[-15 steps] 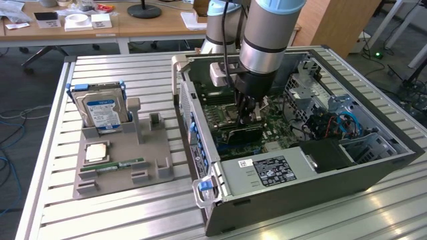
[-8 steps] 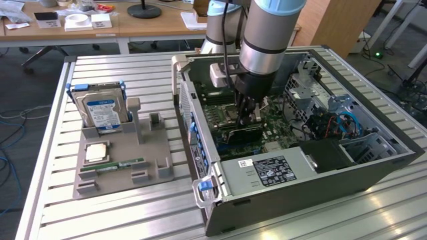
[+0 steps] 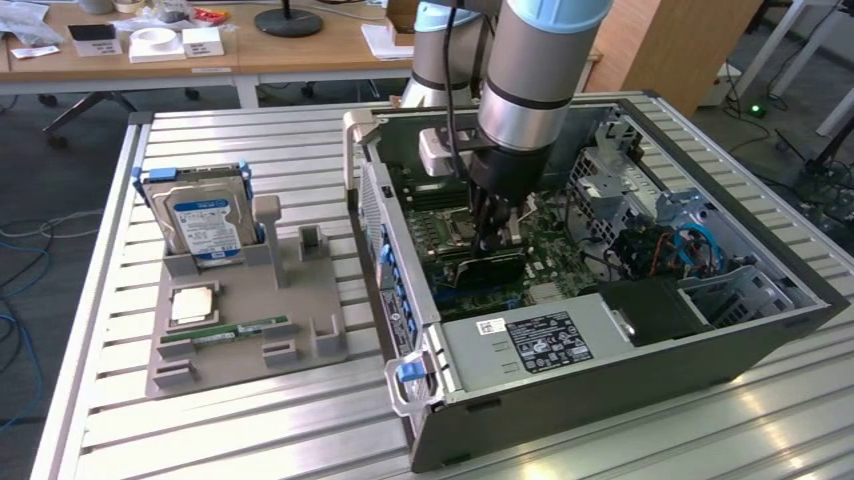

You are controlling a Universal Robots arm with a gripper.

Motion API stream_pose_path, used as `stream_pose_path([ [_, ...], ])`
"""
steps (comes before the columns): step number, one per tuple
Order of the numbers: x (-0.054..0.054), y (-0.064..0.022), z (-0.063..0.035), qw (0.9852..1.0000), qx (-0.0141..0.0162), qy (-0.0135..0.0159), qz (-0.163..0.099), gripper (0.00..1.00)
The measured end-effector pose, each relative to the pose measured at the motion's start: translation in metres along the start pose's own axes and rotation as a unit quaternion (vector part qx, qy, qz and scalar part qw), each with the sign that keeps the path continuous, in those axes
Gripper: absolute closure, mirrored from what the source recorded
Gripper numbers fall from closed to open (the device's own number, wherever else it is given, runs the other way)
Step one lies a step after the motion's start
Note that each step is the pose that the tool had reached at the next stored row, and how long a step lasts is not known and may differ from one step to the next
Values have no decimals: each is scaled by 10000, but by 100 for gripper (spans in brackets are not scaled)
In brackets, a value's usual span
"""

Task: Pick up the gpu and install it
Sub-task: 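Press down on the gpu until it lock into place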

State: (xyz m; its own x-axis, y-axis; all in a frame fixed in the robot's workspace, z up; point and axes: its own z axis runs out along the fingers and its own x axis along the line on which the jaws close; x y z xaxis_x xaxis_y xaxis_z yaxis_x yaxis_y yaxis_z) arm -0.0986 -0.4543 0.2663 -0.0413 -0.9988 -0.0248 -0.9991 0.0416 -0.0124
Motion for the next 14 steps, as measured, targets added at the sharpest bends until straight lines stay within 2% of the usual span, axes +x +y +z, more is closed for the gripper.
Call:
stream_pose_path([
  [14, 0, 3, 24, 10000, 0, -1, 0, 89],
])
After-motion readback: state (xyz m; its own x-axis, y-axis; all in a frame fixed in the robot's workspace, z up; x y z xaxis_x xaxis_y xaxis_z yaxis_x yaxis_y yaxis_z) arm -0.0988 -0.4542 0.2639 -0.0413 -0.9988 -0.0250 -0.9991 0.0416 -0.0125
